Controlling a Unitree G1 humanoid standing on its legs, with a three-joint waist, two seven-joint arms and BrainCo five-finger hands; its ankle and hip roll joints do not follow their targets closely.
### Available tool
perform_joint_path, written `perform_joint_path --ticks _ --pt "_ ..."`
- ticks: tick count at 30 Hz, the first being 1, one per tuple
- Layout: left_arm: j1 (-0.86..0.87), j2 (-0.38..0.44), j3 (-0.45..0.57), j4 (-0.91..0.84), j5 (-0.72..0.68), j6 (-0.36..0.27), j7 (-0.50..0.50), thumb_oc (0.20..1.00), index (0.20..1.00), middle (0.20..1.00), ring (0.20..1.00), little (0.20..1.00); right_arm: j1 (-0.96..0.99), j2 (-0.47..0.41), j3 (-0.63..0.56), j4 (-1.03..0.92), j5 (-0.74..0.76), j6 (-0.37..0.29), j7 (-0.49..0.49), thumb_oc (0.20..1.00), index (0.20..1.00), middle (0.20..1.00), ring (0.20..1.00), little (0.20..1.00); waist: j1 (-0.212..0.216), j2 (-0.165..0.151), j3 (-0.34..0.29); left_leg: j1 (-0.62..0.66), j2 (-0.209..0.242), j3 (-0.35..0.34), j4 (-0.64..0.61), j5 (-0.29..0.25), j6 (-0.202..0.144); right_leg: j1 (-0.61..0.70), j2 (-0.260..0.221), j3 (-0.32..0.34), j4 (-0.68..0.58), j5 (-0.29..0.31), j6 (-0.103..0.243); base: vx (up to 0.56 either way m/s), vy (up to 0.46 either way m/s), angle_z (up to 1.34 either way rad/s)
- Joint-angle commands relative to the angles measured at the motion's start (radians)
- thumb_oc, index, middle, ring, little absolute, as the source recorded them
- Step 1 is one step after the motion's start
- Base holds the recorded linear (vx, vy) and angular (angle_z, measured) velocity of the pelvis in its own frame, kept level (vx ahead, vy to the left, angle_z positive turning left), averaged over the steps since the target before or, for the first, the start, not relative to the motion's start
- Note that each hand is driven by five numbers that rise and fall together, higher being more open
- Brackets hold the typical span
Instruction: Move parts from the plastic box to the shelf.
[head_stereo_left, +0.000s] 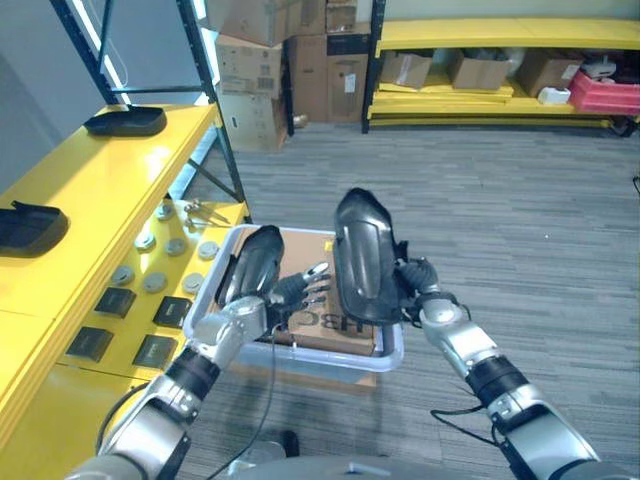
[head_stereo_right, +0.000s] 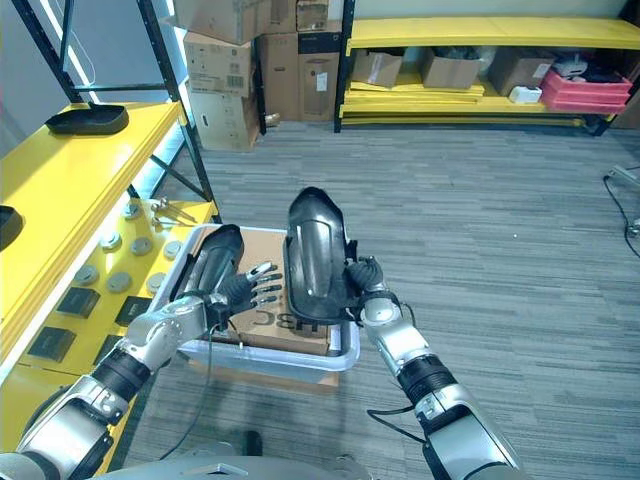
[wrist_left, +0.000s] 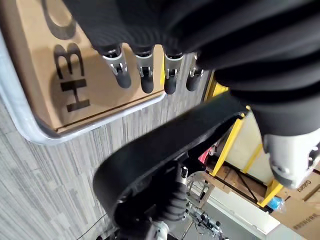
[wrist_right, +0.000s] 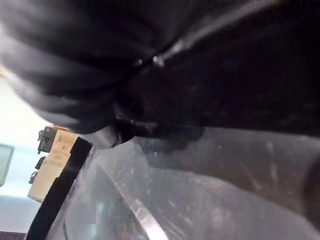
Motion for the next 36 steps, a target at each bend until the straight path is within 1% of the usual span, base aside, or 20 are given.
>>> perform_joint_path --ticks 1,7,9,10,14,15,16,19,26,31,32,33,36 --pt "-0.108 -0.041 -0.072 0.028 -0.045 -0.073 -0.007 1.0 1.0 1.0 1.0 1.0 -0.158 0.061 0.046 0.047 -0.041 -0.043 0.053 0.2 0.2 0.2 0.2 0.2 0.024 -0.062 -0.065 -0.025 0.053 -0.006 0.039 -0.065 -0.043 0.046 -0.101 0.046 -0.104 0.062 0.116 0.0 -0.002 -0.09" --pt "-0.151 -0.075 -0.111 0.017 -0.044 -0.039 0.022 1.0 1.0 1.0 1.0 1.0 -0.187 0.115 0.094 0.072 -0.069 -0.049 0.082 0.2 0.2 0.2 0.2 0.2 0.02 -0.061 -0.078 -0.024 0.054 -0.004 0.031 -0.063 -0.049 0.048 -0.099 0.043 -0.112 0.062 0.117 0.0 -0.004 -0.08" --pt "-0.156 -0.083 -0.128 0.01 -0.043 -0.02 0.035 1.0 1.0 1.0 1.0 1.0 -0.195 0.13 0.109 0.073 -0.073 -0.044 0.078 0.2 0.2 0.2 0.2 0.2 0.02 -0.06 -0.081 -0.026 0.054 -0.006 0.031 -0.063 -0.05 0.048 -0.1 0.04 -0.113 0.062 0.118 0.0 -0.002 -0.03" --pt "-0.157 -0.083 -0.129 0.009 -0.043 -0.019 0.036 1.0 1.0 1.0 1.0 1.0 -0.195 0.131 0.11 0.073 -0.074 -0.044 0.078 0.2 0.2 0.2 0.2 0.2 0.02 -0.06 -0.081 -0.026 0.054 -0.007 0.031 -0.063 -0.05 0.048 -0.1 0.04 -0.113 0.062 0.118 0.0 0.0 0.0" --pt "-0.161 -0.088 -0.165 0.017 0.018 0.005 0.048 1.0 1.0 1.0 1.0 1.0 -0.208 0.149 0.128 0.074 -0.072 -0.035 0.071 0.2 0.2 0.2 0.2 0.2 0.02 -0.058 -0.085 -0.026 0.052 -0.012 0.028 -0.062 -0.052 0.048 -0.101 0.037 -0.113 0.062 0.121 0.0 0.0 0.0" --pt "-0.162 -0.087 -0.168 0.017 0.038 0.004 0.05 1.0 1.0 1.0 1.0 1.0 -0.21 0.15 0.13 0.073 -0.073 -0.032 0.072 0.2 0.2 0.2 0.2 0.2 0.021 -0.058 -0.085 -0.026 0.052 -0.013 0.029 -0.062 -0.052 0.048 -0.101 0.036 -0.114 0.061 0.121 0.0 0.0 0.0" --pt "-0.171 -0.082 -0.183 0.018 0.095 -0.002 0.035 1.0 1.0 1.0 1.0 1.0 -0.215 0.151 0.134 0.076 -0.072 -0.029 0.074 0.2 0.2 0.2 0.2 0.2 0.022 -0.057 -0.085 -0.026 0.051 -0.015 0.029 -0.063 -0.052 0.049 -0.102 0.034 -0.113 0.061 0.123 0.0 0.0 0.0" --pt "-0.178 -0.079 -0.201 0.015 0.133 -0.02 0.029 1.0 1.0 1.0 1.0 1.0 -0.222 0.162 0.145 0.087 -0.07 -0.03 0.067 0.2 0.2 0.2 0.2 0.2 0.025 -0.056 -0.085 -0.024 0.049 -0.019 0.028 -0.062 -0.053 0.052 -0.103 0.031 -0.113 0.061 0.124 0.0 0.0 0.0" --pt "-0.202 -0.091 -0.211 -0.012 0.094 -0.041 0.05 1.0 1.0 1.0 1.0 1.0 -0.246 0.193 0.168 0.142 -0.062 -0.031 0.069 0.2 0.2 0.2 0.2 0.2 0.033 -0.051 -0.088 -0.015 0.049 -0.021 0.02 -0.06 -0.055 0.062 -0.107 0.018 -0.116 0.064 0.126 0.0 0.0 0.0" --pt "-0.204 -0.095 -0.21 -0.02 0.108 -0.053 0.063 1.0 1.0 1.0 1.0 1.0 -0.247 0.198 0.174 0.152 -0.067 -0.028 0.07 0.2 0.2 0.2 0.2 0.2 0.034 -0.052 -0.09 -0.016 0.047 -0.024 0.02 -0.059 -0.055 0.062 -0.107 0.017 -0.114 0.063 0.126 0.0 0.0 0.0" --pt "-0.207 -0.091 -0.211 -0.021 0.148 -0.081 0.07 1.0 1.0 1.0 1.0 1.0 -0.249 0.198 0.176 0.156 -0.061 -0.025 0.068 0.2 0.2 0.2 0.2 0.2 0.034 -0.051 -0.09 -0.015 0.047 -0.024 0.018 -0.06 -0.055 0.061 -0.108 0.015 -0.111 0.062 0.127 0.0 0.0 0.0" --pt "-0.206 -0.085 -0.212 -0.018 0.166 -0.108 0.078 0.2 0.2 0.2 0.2 0.2 -0.248 0.196 0.179 0.158 -0.049 -0.026 0.064 0.2 0.2 0.2 0.2 0.2 0.034 -0.052 -0.09 -0.013 0.046 -0.025 0.018 -0.059 -0.055 0.062 -0.107 0.015 -0.11 0.062 0.126 0.0 0.0 0.0" --pt "-0.204 -0.08 -0.207 -0.021 0.166 -0.129 0.061 0.2 0.2 0.2 0.2 0.2 -0.243 0.196 0.174 0.156 -0.036 -0.025 0.062 0.2 0.2 0.2 0.2 0.2 0.033 -0.052 -0.092 -0.011 0.045 -0.024 0.014 -0.059 -0.055 0.063 -0.107 0.014 -0.111 0.061 0.126 0.0 0.0 0.0"
